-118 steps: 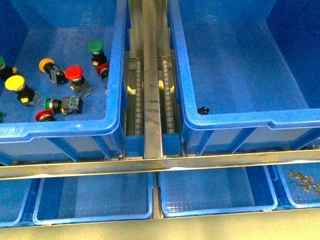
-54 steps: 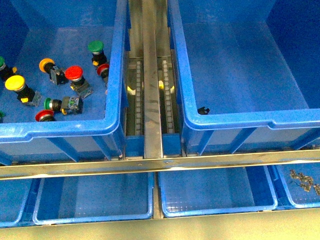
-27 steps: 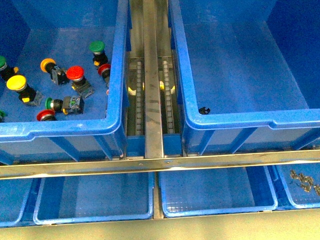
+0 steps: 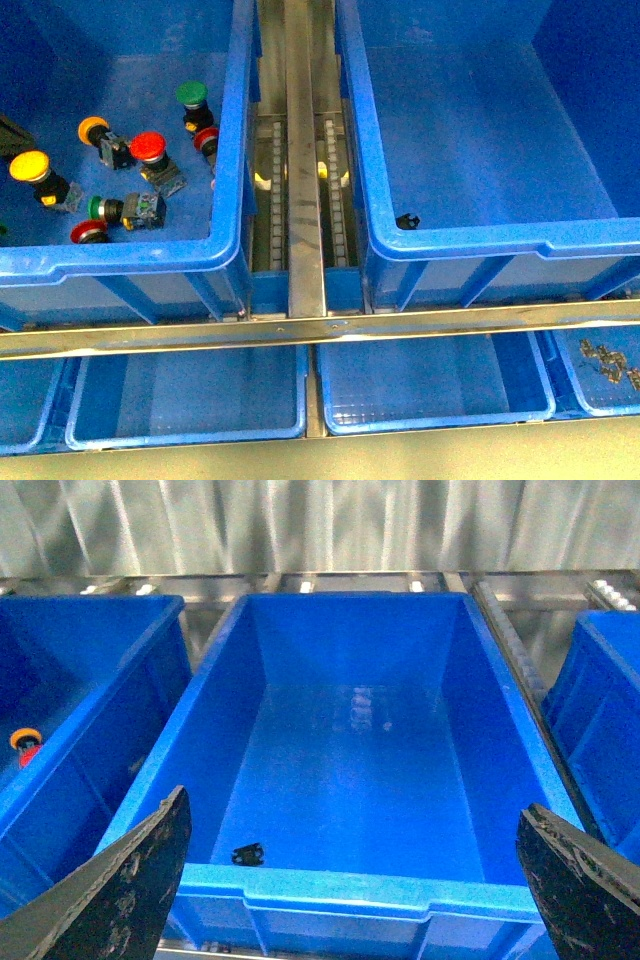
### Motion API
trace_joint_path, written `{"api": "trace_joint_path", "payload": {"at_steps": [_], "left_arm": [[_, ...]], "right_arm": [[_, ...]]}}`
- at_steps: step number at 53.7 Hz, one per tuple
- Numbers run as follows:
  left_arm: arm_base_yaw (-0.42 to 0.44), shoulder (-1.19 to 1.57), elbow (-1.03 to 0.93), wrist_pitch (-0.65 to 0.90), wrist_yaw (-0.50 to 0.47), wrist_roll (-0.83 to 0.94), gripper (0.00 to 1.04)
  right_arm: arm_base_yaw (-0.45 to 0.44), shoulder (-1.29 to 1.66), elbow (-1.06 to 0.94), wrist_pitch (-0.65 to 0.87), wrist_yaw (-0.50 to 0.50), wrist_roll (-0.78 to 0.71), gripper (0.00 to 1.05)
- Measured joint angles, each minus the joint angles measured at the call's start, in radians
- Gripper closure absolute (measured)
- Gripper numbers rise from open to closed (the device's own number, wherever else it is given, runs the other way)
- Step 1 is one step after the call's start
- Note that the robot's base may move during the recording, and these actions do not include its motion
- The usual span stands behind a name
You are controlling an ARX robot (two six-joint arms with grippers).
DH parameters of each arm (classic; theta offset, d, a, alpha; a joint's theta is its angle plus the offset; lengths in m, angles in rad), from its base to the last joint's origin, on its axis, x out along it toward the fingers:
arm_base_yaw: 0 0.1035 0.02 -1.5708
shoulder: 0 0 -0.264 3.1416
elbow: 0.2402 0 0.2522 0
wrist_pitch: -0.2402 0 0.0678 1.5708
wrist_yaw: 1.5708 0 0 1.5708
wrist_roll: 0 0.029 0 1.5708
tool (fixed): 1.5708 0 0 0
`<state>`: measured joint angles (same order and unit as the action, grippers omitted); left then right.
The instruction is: Pick red and yellow buttons and place in box
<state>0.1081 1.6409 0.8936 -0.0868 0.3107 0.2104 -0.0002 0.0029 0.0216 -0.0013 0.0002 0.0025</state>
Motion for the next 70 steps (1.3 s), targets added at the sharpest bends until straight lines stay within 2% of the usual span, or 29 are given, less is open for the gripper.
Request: {"api": "trace_joint_path", "payload": {"at_steps": [4,15,26,51,70], "left_arm": [[-0.008,0.096,0.082,-0.008,0.009,0.081,0.08],[-0.032,0.305,0.291,-0.071,0.073,0.165,0.08],[-0.053,0.459,0.406,-0.087,0.073,0.259,0.08],[-0.099,0.672,0.636,-0.072,0.076,0.270,0.08],[-0.101,0.747,0.693,-0.097,0.079,0.270,0.08]], "right_arm": [[0.000,0.000,0.000,0.000,0.000,0.000,0.07],[0.000,0.000,0.000,0.000,0.000,0.000,0.07],[0.000,0.000,0.000,0.000,0.000,0.000,0.07],[0.000,0.000,0.000,0.000,0.000,0.000,0.07],[0.000,0.000,0.000,0.000,0.000,0.000,0.07]]}}
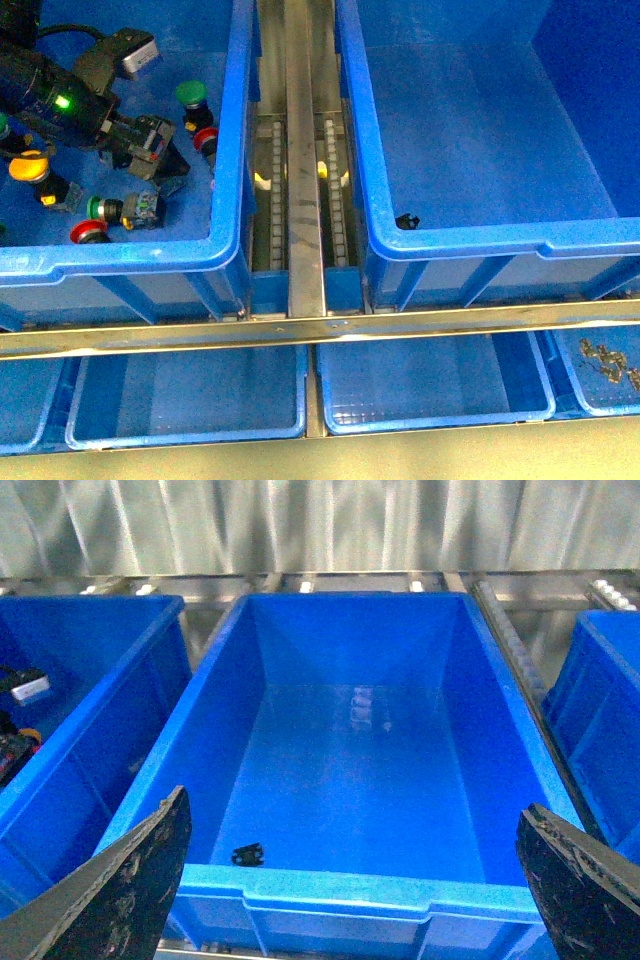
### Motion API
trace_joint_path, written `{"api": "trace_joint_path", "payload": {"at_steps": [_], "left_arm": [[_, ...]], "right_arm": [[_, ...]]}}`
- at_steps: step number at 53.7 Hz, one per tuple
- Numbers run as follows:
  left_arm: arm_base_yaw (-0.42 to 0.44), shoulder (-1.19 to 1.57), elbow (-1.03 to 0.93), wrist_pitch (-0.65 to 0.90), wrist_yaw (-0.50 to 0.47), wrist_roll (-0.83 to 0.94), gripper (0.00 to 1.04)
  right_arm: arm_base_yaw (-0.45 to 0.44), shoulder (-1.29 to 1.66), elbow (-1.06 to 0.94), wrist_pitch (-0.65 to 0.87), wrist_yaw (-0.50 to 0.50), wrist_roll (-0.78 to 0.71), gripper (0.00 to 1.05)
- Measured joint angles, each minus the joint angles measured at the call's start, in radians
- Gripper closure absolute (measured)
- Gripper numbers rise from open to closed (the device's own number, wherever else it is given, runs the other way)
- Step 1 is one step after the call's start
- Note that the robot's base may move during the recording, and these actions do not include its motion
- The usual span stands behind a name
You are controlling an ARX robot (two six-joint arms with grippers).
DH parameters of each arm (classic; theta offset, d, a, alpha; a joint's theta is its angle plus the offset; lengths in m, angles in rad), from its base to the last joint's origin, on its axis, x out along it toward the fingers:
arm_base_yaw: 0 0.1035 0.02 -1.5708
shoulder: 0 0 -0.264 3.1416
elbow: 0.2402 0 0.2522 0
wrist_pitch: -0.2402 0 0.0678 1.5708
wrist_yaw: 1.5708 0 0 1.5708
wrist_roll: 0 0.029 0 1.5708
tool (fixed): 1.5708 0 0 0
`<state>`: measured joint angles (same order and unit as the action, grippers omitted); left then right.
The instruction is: Pick red and yellow buttons and place in box
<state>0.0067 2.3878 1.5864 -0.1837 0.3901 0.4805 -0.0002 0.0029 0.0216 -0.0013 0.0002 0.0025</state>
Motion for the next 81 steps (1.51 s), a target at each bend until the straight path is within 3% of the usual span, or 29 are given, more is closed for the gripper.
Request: {"api": "trace_joint_path", "payload": {"at_steps": [18,34,41,60,81], "left_arm": [[0.000,0.023,0.059,-0.011,0.011,-0.021,0.08],[0.000,0.038,0.059,-0.019,0.022,-0.042,0.55],[0.003,0.038,0.059,-0.017,0.023,-0.055,0.70],[0.029,0.018,0.034,0.029,0.075,-0.171,0.71],[0.143,-0.296,-0.226,0.166,0.206,-0.594,0.71]], "right_arm": [[0.000,0.000,0.000,0.000,0.000,0.000,0.07],[0.000,0.000,0.000,0.000,0.000,0.000,0.07],[0.000,0.000,0.000,0.000,0.000,0.000,0.07],[0.000,0.000,0.000,0.000,0.000,0.000,0.07],[0.000,0.000,0.000,0.000,0.000,0.000,0.07]]}}
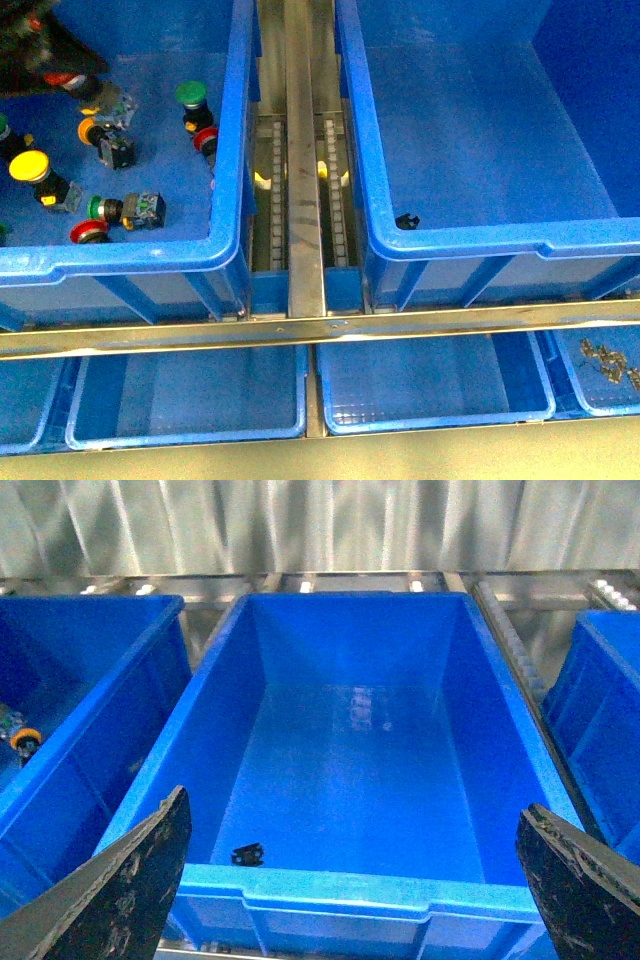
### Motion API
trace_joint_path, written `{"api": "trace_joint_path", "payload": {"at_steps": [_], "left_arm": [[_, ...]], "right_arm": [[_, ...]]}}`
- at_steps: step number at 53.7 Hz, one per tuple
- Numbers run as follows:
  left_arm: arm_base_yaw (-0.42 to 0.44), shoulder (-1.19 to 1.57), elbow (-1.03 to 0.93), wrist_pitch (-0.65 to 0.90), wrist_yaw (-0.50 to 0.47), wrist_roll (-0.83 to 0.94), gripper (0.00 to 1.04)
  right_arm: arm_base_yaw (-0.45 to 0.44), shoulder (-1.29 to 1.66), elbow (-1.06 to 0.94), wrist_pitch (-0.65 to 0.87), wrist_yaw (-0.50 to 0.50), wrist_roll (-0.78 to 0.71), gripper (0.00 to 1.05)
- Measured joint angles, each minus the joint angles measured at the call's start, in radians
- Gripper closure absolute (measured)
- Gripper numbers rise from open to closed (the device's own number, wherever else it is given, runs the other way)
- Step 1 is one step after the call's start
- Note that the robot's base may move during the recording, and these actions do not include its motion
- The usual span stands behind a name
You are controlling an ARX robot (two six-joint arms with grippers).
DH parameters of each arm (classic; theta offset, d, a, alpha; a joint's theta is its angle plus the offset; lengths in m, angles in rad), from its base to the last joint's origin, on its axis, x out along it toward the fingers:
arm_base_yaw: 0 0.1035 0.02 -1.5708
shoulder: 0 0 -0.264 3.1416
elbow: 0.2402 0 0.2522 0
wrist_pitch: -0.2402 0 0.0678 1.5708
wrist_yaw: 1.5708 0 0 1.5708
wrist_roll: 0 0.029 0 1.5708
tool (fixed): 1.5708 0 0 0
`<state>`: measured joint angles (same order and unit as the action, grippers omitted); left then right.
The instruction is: Pick red and yellow buttons and place in box
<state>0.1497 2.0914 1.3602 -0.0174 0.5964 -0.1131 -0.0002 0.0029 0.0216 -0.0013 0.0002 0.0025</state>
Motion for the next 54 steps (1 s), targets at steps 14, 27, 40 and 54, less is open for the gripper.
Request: {"api": "trace_joint_path", "payload": {"at_steps": [14,27,40,54], "left_arm": [[0.054,-0.181,-0.185,0.017,0.126,-0.327,0.71],[-0.011,-0.330,-0.301,0.120,0.220,-0.665,0.71],[-0.232,-0.389,-0.383,0.220,0.165,-0.858,0.71],[-0.463,-0.389,-0.416,0.286,0.074,-0.964,0.71]], "right_arm": [[0.000,0.000,0.000,0.000,0.000,0.000,0.07],[0.000,0.000,0.000,0.000,0.000,0.000,0.07],[0.000,0.000,0.000,0.000,0.000,0.000,0.07],[0.000,0.000,0.000,0.000,0.000,0.000,0.07]]}}
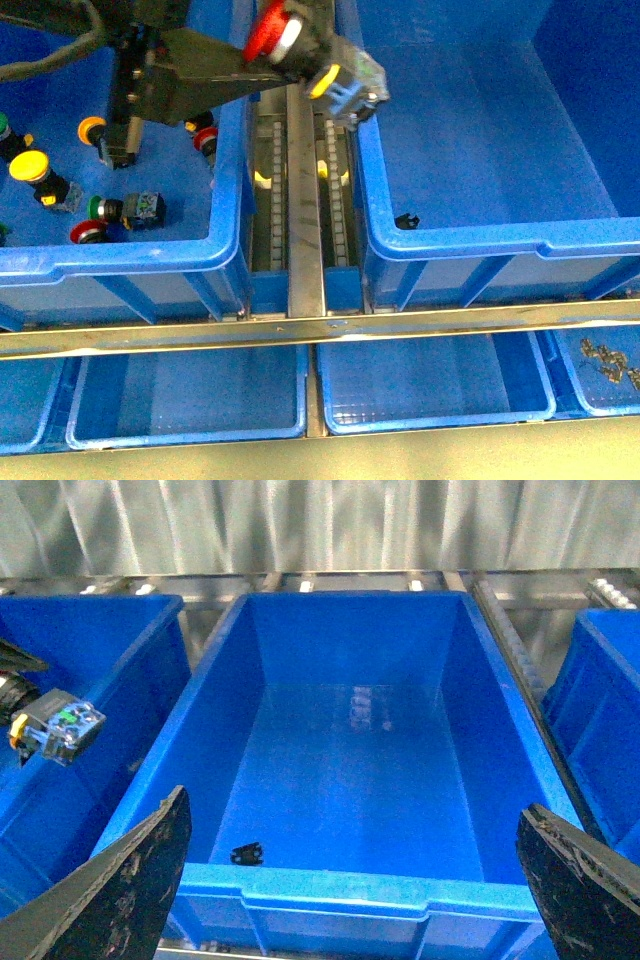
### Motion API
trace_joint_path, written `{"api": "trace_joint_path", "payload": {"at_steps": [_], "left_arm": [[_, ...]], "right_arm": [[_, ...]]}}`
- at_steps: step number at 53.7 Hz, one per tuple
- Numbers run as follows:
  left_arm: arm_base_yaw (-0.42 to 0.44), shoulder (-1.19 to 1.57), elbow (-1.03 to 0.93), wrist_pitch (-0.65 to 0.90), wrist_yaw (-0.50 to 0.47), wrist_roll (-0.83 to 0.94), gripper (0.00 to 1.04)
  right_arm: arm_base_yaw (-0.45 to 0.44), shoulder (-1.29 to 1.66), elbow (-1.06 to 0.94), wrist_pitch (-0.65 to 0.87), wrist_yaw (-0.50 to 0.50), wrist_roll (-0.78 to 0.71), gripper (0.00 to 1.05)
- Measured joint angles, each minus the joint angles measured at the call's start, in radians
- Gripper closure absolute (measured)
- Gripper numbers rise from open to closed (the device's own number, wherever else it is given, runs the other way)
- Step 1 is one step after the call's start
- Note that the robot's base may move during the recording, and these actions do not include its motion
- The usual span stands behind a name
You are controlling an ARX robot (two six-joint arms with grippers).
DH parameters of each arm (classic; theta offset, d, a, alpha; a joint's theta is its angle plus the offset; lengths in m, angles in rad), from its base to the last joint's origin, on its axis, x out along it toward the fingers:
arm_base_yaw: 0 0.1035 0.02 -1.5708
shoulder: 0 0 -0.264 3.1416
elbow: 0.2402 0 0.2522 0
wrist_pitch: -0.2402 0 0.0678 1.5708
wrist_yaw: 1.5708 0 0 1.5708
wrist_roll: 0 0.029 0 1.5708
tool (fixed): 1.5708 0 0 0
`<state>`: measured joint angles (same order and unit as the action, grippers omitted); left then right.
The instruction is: Pick red and yellow buttons and place in box
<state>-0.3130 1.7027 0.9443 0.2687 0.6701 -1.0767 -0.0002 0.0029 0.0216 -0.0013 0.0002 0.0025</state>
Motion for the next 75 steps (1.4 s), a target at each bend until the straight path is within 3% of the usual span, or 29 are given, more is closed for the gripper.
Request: {"api": "trace_joint_path", "payload": {"at_steps": [9,20,25,35,40,46,61,75], "left_arm": [[-0.090,0.015,0.036,0.014,-0.051,-0.045,0.71],[-0.127,0.069,0.111,0.014,-0.105,-0.066,0.71],[-0.143,0.099,0.141,0.004,-0.119,-0.065,0.71],[-0.177,0.124,0.199,-0.008,-0.128,-0.062,0.71],[-0.184,0.125,0.217,-0.024,-0.137,-0.060,0.71],[-0.185,0.126,0.220,-0.026,-0.144,-0.061,0.71],[-0.192,0.126,0.220,-0.026,-0.148,-0.074,0.71],[-0.192,0.126,0.220,-0.026,-0.151,-0.084,0.71]], "right_arm": [[0.000,0.000,0.000,0.000,0.000,0.000,0.07],[0.000,0.000,0.000,0.000,0.000,0.000,0.07],[0.068,0.164,0.072,-0.148,0.071,-0.132,0.07],[0.264,0.729,0.135,0.303,0.029,-0.433,0.07],[0.305,1.006,0.176,0.561,0.017,-0.523,0.07],[0.311,1.233,0.219,0.743,0.040,-0.602,0.07],[0.288,1.477,0.346,0.911,0.092,-0.663,0.07],[0.287,1.572,0.460,0.940,0.124,-0.681,0.07]]}}
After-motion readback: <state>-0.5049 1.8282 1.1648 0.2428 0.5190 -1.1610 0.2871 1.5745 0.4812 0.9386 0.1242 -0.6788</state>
